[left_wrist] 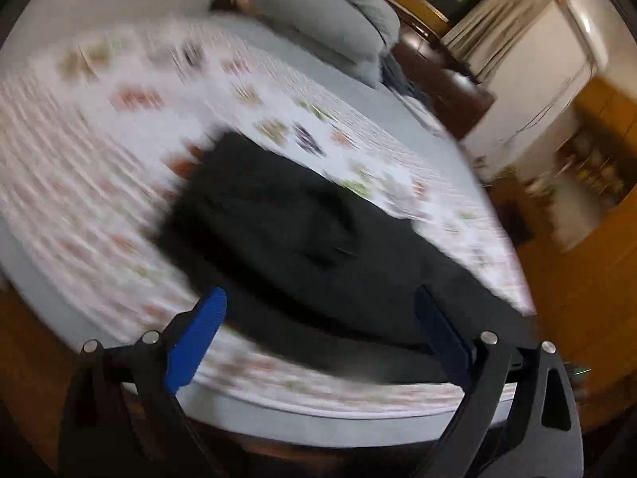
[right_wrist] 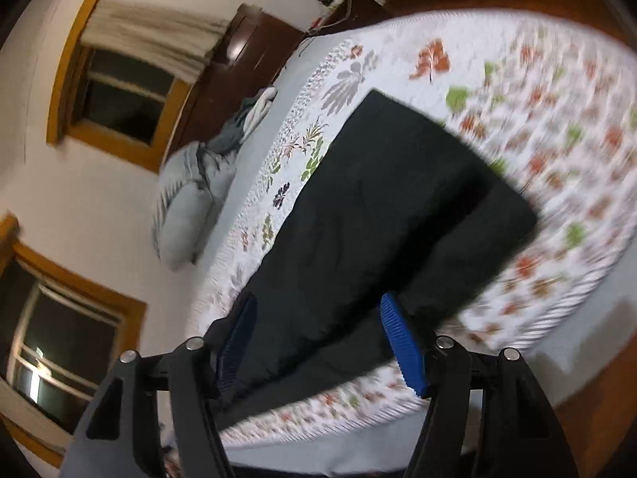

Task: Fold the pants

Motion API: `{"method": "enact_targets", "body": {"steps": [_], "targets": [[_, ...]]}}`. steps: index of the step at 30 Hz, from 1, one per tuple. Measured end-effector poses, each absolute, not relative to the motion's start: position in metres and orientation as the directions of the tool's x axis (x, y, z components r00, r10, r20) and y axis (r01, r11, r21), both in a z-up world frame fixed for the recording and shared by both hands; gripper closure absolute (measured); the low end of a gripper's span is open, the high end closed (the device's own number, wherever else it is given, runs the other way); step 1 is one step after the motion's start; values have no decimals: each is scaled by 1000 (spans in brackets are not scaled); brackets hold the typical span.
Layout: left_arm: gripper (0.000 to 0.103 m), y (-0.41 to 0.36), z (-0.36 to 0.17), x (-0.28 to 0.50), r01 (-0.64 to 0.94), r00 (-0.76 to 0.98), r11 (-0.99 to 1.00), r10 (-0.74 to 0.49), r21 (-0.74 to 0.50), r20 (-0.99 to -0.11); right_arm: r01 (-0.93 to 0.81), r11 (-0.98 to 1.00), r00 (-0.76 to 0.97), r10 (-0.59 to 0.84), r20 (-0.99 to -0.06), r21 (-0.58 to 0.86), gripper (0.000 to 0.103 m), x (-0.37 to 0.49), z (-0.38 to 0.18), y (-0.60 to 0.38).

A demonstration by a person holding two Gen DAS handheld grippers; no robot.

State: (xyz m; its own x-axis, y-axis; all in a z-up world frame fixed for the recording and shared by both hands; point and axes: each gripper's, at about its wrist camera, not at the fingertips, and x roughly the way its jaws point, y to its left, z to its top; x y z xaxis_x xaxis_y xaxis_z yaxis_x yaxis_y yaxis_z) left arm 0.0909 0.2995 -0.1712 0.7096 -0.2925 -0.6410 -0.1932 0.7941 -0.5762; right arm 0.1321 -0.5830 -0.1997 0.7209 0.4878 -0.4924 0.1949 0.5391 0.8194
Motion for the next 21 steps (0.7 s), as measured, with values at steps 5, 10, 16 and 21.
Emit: {"method": "enact_targets", "body": {"steps": [5,10,16,21], "targets": [[8,277,-216,122,-252,634,747,-353,-615,-688,257,472,735,472,-487,844,37,148,-227,-579],[8,285,-237,129,-341,646,683,-330,-647,-689,266,457,741,466,-483,849,37,153,-234,-580],[88,299,-232,131,-354,690,645,-308,-677,-655,275,444,754,450,-478,853,47,158,-234,-587],[98,304,-222,127,-365,692,617,-321,-697,-647,281,495,738,437,-515,822,100,163,-224,-580]]}}
